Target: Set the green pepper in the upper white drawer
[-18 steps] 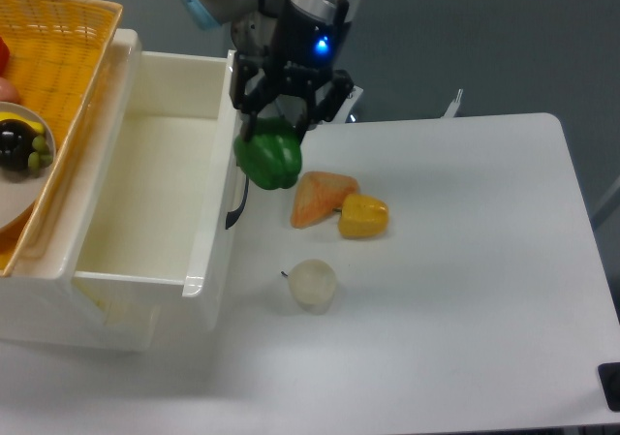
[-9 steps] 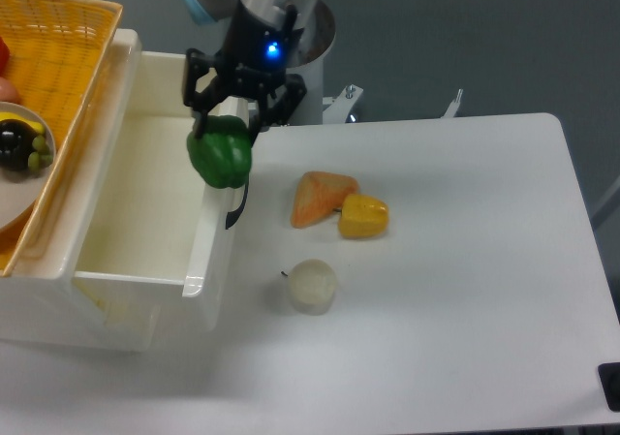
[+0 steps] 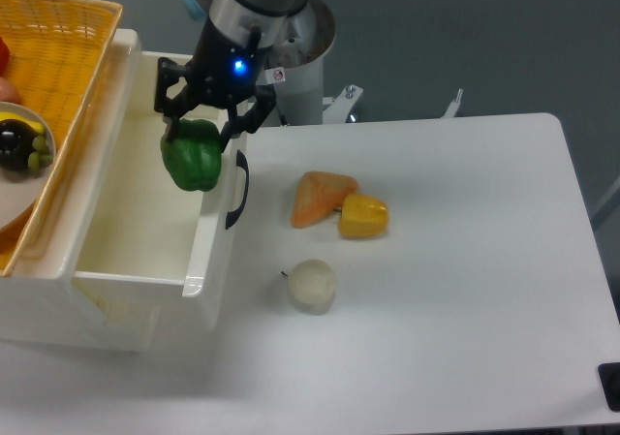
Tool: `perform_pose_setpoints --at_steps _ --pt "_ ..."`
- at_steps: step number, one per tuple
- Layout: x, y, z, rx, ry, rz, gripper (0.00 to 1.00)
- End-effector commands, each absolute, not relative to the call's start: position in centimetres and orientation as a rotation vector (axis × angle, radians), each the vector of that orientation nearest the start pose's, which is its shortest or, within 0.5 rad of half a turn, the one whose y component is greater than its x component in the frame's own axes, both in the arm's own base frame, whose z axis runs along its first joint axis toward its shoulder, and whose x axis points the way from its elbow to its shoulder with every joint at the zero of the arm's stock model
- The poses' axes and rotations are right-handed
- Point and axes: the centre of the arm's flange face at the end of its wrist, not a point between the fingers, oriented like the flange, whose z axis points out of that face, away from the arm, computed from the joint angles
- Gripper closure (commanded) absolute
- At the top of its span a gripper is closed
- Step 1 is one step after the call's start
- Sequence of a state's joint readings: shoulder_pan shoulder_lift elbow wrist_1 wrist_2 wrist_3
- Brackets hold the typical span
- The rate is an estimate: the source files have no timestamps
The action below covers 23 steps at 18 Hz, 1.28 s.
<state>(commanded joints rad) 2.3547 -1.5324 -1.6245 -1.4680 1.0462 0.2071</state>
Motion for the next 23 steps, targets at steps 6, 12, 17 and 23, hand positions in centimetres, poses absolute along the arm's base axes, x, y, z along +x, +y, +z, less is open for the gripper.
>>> perform_pose_setpoints --at_steps 6,12,17,23 --pt "-20.3 47.4 50.0 -2.675 -0.723 -0.587 0.38" --pt "-20.3 47.2 50.3 -2.678 -0.716 -0.562 0.00" --pt "-20.2 47.3 50.6 -2.676 -0.711 -0.554 0.00" --pt "-22.2 46.9 49.9 -2.759 -0.565 -0.387 0.00"
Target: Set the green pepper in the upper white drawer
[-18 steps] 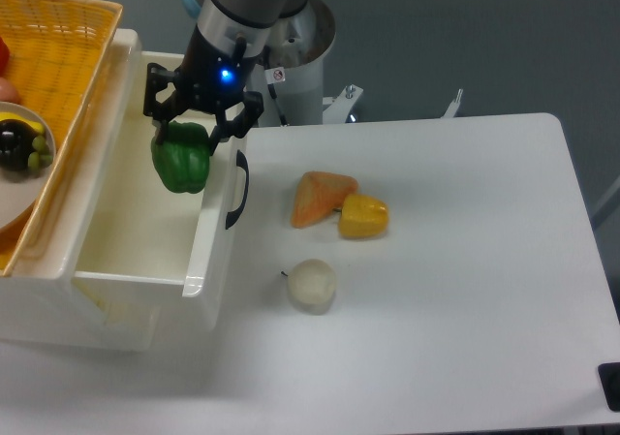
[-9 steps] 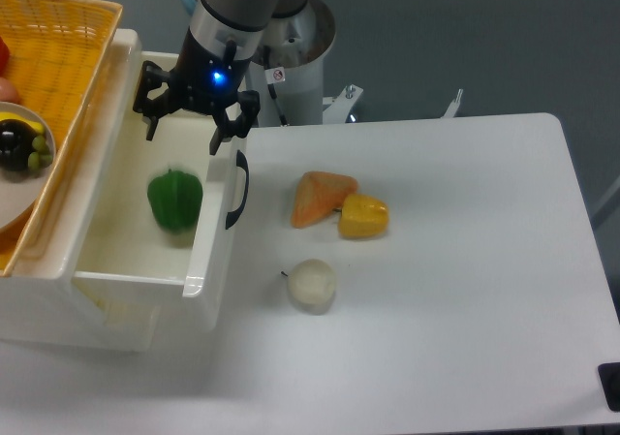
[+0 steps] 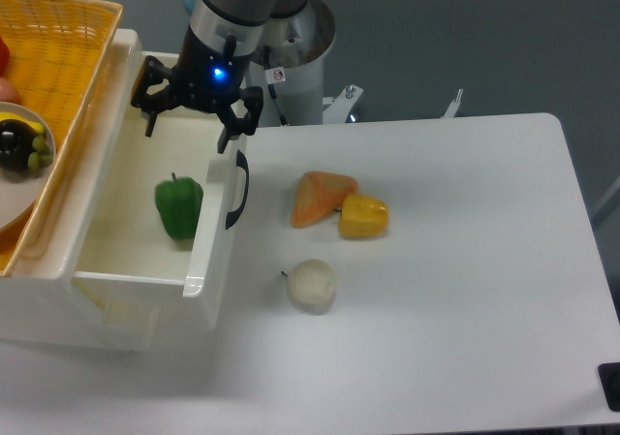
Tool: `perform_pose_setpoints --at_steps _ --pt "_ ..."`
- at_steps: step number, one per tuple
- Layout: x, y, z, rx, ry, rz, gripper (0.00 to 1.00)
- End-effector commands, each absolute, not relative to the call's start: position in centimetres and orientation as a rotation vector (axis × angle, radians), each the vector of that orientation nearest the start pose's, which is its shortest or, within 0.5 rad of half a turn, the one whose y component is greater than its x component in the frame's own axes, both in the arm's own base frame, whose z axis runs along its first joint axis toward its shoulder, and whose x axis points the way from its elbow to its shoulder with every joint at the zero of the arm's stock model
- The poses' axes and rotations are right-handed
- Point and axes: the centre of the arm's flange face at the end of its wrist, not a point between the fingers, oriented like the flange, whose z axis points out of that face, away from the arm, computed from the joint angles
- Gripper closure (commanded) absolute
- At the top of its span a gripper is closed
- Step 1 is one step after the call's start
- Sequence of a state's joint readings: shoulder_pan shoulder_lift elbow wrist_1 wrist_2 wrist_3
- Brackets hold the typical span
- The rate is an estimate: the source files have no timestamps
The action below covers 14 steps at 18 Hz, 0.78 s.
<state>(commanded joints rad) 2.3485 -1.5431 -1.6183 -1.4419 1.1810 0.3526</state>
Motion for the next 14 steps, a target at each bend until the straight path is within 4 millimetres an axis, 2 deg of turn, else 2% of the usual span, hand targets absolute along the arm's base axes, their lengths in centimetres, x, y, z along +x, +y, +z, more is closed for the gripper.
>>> perform_pose_setpoints --at_steps 3,7,12,14 --pt "-24.0 46.2 49.4 -2.784 -0.559 -0.341 0.00" --pt "-26.2 44.6 48.7 -2.846 -0.410 -0.264 0.00" --pt "-29.8 42.6 47.3 -2.868 -0.334 -0.260 0.00" --pt "-30.4 42.4 46.6 -2.884 -0.315 -0.259 0.00"
